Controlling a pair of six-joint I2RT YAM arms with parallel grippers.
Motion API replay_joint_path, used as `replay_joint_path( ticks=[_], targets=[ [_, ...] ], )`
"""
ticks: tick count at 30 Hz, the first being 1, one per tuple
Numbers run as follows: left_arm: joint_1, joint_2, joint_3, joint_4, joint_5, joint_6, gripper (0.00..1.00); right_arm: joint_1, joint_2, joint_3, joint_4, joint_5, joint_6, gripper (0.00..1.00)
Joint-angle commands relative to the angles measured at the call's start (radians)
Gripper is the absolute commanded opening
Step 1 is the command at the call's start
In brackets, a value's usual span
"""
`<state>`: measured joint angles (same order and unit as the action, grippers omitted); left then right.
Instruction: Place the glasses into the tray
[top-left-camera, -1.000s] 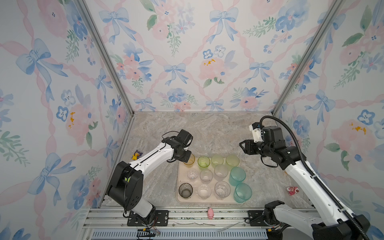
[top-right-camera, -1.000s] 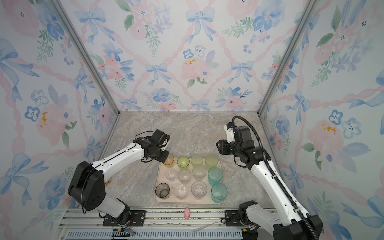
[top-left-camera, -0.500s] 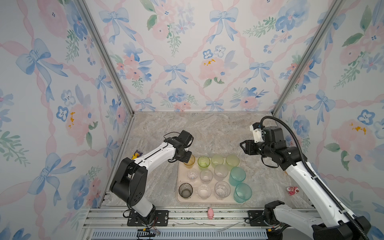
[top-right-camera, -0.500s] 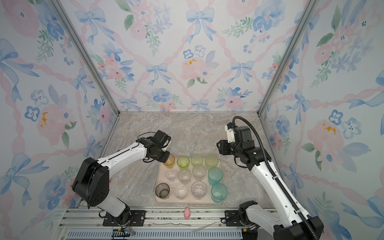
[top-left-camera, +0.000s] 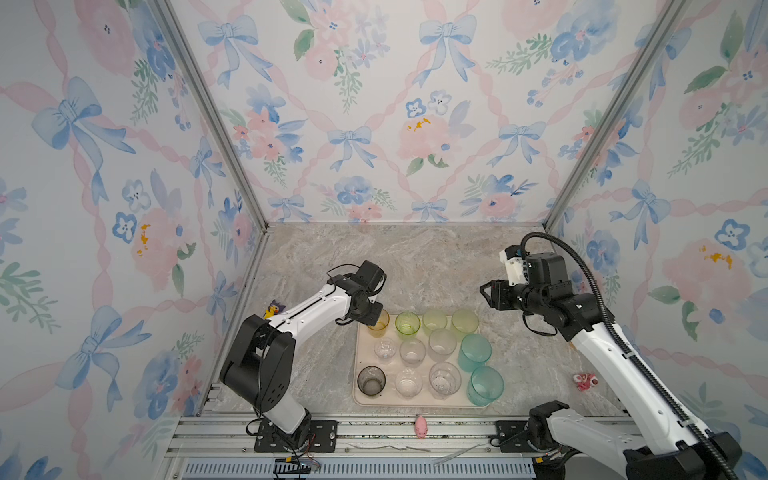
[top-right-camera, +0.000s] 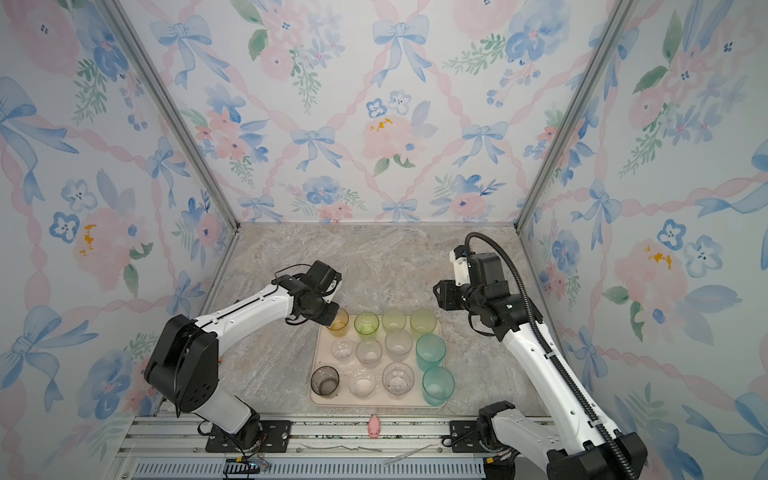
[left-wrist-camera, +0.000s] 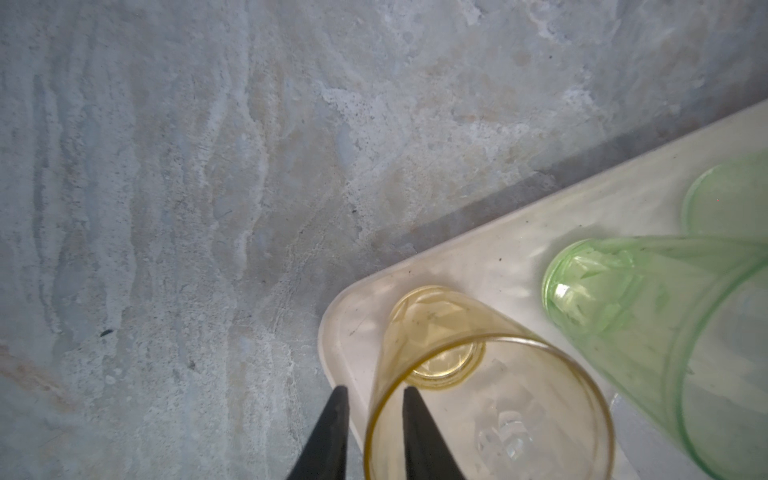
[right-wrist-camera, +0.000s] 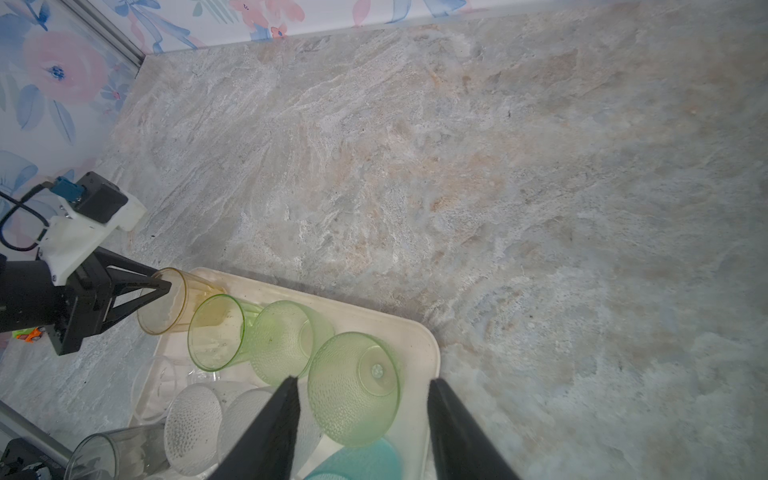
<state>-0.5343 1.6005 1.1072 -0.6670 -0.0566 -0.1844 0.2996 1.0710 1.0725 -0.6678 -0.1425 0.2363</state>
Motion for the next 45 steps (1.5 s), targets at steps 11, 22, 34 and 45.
replay_joint_path(
  ticks=[11, 22, 34, 45],
  targets=[
    [0.029, -0.123, -0.014, 0.001, -0.018, 0.005, 0.36, -0.010, -0.001, 0.014, -0.024, 0.018, 0.003, 0.53],
    [0.231, -0.380, -0.117, 0.240, 0.086, 0.004, 0.42, -0.010, -0.019, 0.006, -0.006, 0.060, 0.012, 0.56],
    [0.396, -0.486, -0.423, 0.749, -0.054, -0.033, 0.98, -0.024, -0.037, -0.035, 0.007, 0.154, 0.001, 0.60],
    [0.415, -0.568, -0.668, 1.039, -0.218, -0.006, 0.98, -0.086, -0.077, -0.095, 0.055, 0.169, 0.020, 0.61]
  ],
)
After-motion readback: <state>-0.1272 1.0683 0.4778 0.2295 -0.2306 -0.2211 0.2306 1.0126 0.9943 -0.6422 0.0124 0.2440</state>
